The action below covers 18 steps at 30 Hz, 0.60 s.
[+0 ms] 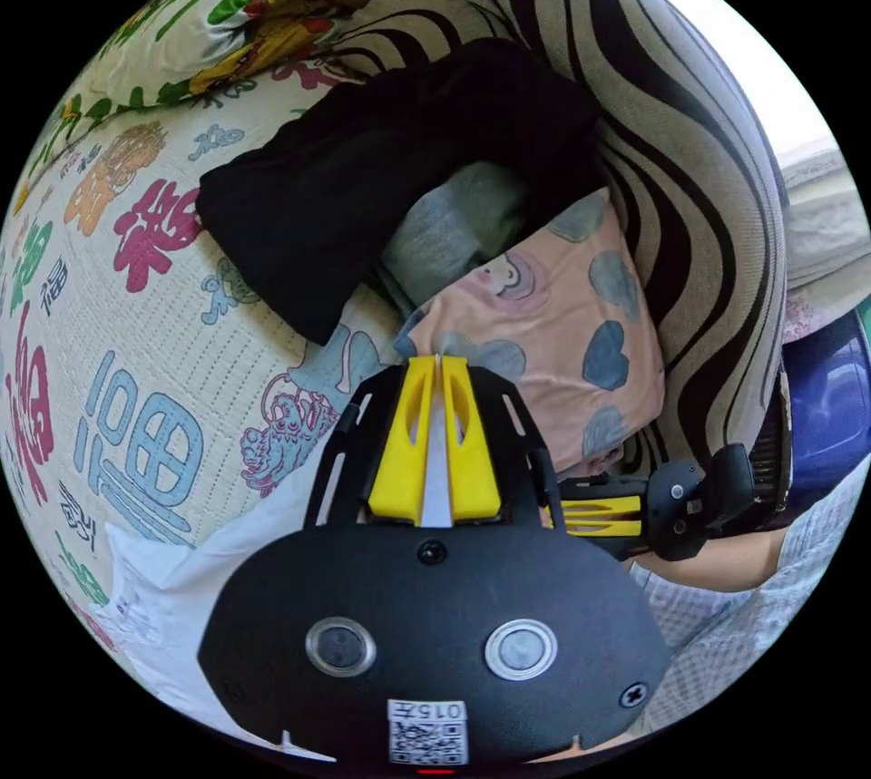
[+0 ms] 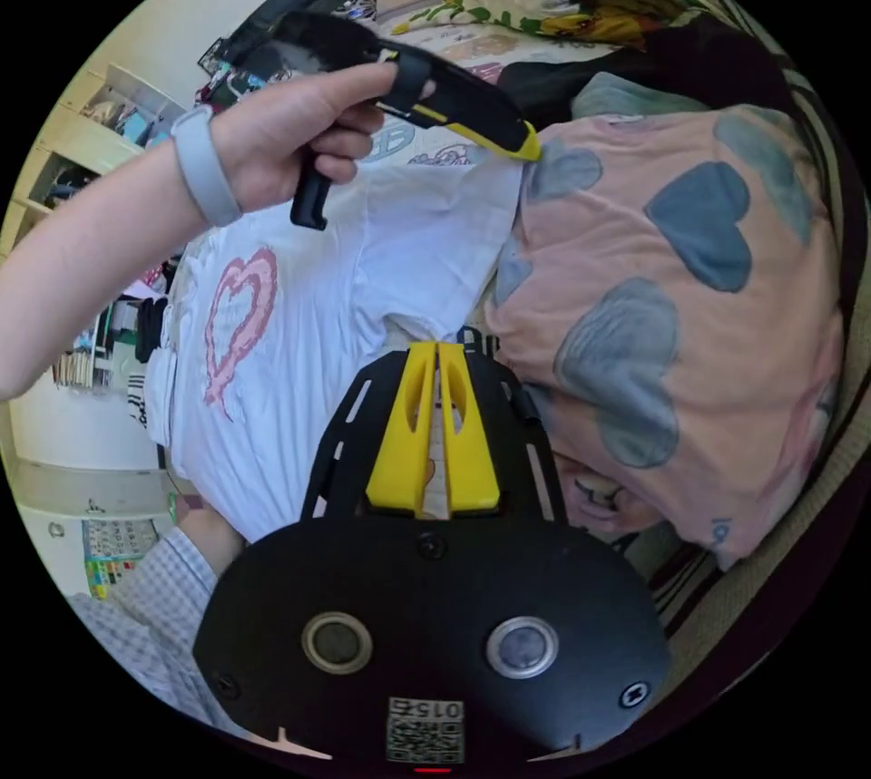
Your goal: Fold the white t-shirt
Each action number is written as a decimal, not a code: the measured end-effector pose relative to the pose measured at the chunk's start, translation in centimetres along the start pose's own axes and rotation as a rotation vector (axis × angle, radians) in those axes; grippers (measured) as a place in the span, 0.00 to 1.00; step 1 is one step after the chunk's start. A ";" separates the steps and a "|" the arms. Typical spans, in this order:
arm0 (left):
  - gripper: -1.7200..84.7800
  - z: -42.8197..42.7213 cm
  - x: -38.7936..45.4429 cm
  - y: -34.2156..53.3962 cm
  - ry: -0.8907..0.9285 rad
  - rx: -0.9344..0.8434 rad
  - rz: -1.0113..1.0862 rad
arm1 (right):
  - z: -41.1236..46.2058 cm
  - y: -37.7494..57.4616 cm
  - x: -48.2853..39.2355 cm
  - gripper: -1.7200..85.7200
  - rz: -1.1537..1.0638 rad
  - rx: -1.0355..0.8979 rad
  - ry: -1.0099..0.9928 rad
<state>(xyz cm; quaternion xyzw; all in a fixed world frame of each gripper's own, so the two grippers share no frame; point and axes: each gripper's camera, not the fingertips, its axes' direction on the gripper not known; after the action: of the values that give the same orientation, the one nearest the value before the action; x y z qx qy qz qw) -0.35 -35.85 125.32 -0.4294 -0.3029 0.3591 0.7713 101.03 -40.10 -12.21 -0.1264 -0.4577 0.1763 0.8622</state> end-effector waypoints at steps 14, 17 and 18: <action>0.02 -3.9 -2.8 1.8 0.148 0.161 -0.066 | -1.3 -0.7 4.2 0.07 0.486 0.040 -0.312; 0.01 -4.6 -3.7 1.9 0.170 0.183 -0.079 | -1.9 -1.2 3.1 0.04 0.423 0.068 -0.337; 0.01 -4.9 -4.0 2.0 0.172 0.192 -0.083 | -2.6 -1.4 2.3 0.03 0.387 0.082 -0.293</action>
<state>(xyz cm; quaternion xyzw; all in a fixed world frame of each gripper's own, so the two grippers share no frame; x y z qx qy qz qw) 0.68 -40.54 120.76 -0.3702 -0.2174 0.3161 0.8461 104.71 -40.53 -11.38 -0.1497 -0.5375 0.3730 0.7413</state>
